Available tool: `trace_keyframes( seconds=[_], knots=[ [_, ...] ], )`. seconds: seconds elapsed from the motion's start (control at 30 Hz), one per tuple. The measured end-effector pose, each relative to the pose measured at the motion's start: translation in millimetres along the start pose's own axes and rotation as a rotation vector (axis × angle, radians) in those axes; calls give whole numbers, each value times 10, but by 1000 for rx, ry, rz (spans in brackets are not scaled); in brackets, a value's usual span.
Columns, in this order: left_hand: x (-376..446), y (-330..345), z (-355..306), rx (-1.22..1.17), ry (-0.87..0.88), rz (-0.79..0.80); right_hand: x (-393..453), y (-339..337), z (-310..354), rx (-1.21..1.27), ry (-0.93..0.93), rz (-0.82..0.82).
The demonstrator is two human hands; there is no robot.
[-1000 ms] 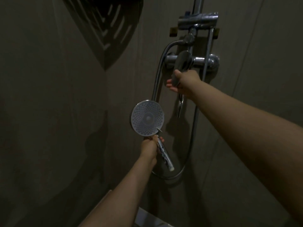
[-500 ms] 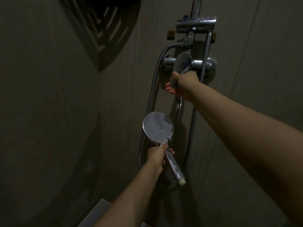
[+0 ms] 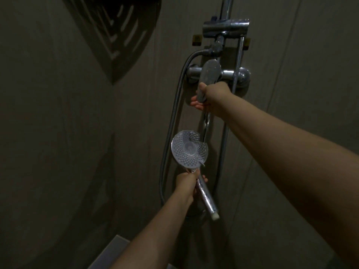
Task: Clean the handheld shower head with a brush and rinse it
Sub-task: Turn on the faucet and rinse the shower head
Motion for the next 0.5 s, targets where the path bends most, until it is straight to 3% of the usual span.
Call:
trace_keyframes(
  seconds=[0.5],
  knots=[
    [-12,-6,157,86,23,54,-78,-8,21,-17,1,22]
  ],
)
Point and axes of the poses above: each hand's wrist, its own x-axis towards the middle knuckle, its own y-axis out of the palm, z = x × y, the point moved 6 cm from there along x, towards the middle knuckle, and after that the axes turned 3 degrees about y, right-handed, at the moved point
